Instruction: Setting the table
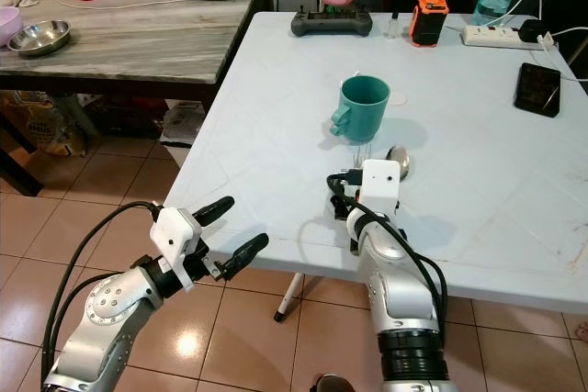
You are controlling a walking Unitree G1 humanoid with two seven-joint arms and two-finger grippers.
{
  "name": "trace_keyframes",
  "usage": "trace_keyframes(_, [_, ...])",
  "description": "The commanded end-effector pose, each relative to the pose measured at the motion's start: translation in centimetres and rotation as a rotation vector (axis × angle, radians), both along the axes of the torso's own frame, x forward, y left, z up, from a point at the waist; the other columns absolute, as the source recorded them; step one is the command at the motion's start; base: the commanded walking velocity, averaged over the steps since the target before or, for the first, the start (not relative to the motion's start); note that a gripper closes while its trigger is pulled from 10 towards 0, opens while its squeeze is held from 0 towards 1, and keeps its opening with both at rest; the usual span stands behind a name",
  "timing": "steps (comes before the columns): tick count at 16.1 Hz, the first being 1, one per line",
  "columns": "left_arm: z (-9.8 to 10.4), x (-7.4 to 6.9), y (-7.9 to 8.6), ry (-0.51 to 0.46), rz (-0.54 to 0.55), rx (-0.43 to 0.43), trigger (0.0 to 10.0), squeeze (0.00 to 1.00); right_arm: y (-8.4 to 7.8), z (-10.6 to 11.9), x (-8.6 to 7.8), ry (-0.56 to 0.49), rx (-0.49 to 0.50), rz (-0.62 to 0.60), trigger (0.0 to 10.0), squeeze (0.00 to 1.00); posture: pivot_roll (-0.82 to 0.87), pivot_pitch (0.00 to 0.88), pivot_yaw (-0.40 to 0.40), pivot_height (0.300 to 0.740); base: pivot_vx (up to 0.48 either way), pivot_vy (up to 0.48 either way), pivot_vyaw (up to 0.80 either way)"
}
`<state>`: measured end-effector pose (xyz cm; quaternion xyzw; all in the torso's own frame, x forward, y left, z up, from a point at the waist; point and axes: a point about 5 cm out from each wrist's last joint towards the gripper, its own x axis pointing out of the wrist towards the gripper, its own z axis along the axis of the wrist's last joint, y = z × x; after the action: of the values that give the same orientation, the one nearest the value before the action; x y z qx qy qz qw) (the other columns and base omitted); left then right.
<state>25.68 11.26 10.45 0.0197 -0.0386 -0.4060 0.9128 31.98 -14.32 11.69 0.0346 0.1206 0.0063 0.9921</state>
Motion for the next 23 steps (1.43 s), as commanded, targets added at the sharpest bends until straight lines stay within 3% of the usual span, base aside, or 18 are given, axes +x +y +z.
trace_keyframes(1, [0.2, -0.2, 0.0, -0.004, -0.019, 0.01, 10.0, 0.0, 0.0, -3.2, -1.1, 0.171, 0.008, 0.001, 0.0, 0.0, -0.25, 0.13, 0.064, 0.74, 0.0, 0.0, 0.0])
trace_keyframes(8, [0.3, -0.3, -0.3, 0.0, -0.035, 0.012, 10.0, 0.0, -1.4, -4.5, -1.1, 0.255, -0.01, -0.019, 0.0, 0.0, -0.25, 0.133, 0.062, 0.74, 0.0, 0.0, 0.0])
trace_keyframes(15, [0.4, -0.3, -0.5, 0.004, -0.053, 0.012, 10.0, 0.0, -1.3, -4.9, -1.5, 0.271, 0.004, -0.023, 0.0, 0.0, -0.26, 0.133, 0.065, 0.74, 0.0, 0.0, 0.0])
trace_keyframes(20, [0.3, -0.1, -0.4, 0.003, -0.022, 0.019, 10.0, 0.0, -1.3, -4.4, -1.2, 0.235, 0.046, -0.047, 0.0, 0.0, -0.25, 0.132, 0.064, 0.74, 0.0, 0.0, 0.0])
trace_keyframes(23, [0.1, 0.6, 0.1, -0.002, 0.076, 0.041, 10.0, 0.0, -1.9, -3.2, -0.9, 0.146, 0.085, -0.121, 0.0, 0.0, -0.25, 0.127, 0.061, 0.74, 0.0, 0.0, 0.0])
